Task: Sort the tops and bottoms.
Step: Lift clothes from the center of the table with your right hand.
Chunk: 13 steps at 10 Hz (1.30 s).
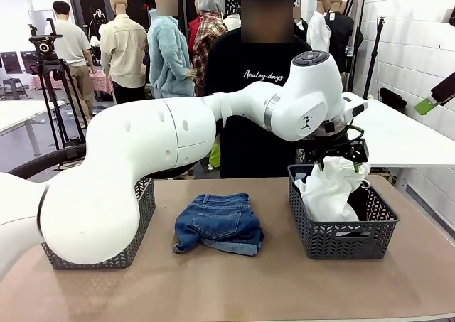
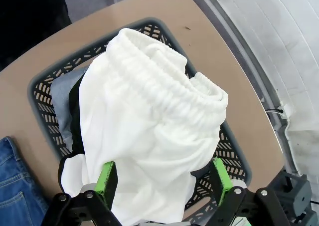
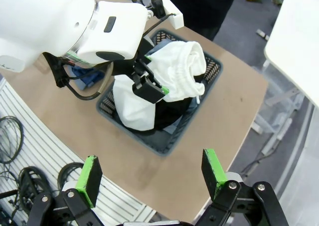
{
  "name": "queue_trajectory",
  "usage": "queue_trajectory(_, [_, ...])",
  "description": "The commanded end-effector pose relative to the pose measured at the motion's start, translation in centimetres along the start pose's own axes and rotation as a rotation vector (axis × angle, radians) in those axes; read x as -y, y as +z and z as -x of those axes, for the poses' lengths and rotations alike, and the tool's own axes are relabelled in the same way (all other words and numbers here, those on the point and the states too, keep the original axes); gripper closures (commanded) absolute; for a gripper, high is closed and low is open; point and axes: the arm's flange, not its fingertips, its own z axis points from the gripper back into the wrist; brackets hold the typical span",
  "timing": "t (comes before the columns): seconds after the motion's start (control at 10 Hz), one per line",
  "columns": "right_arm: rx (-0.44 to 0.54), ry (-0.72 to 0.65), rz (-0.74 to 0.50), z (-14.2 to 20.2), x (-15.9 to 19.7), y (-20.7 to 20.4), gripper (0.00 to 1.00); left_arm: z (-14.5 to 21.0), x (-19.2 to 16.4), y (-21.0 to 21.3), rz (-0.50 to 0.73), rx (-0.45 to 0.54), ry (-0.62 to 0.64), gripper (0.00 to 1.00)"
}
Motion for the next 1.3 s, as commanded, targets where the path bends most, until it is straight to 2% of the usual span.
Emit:
queue_trajectory(0.0, [-0.010, 0.000, 0.003, 0.0, 0.0, 0.0, 0.00, -0.1, -0.1, 0.2, 0.000, 0.003, 0.001, 0.04])
queue_trajectory(0.5, [-0.010, 0.000, 0.003, 0.0, 0.0, 0.0, 0.00, 0.0, 0.0, 0.0, 0.000, 0.000, 0.000, 0.04])
queue_trajectory(0.8, [-0.010, 0.000, 0.003, 0.0, 0.0, 0.0, 0.00, 1.8, -3.1, 7.3, -0.022, 0.085, -0.176, 0.04])
queue_trajectory(0.9, [-0.010, 0.000, 0.003, 0.0, 0.0, 0.0, 0.00, 3.0, -4.6, 9.9, -0.050, 0.089, -0.193, 0.04])
queue_trajectory(1.2, [-0.010, 0.000, 0.003, 0.0, 0.0, 0.0, 0.00, 7.0, -9.0, 15.4, -0.069, -0.017, -0.218, 0.04])
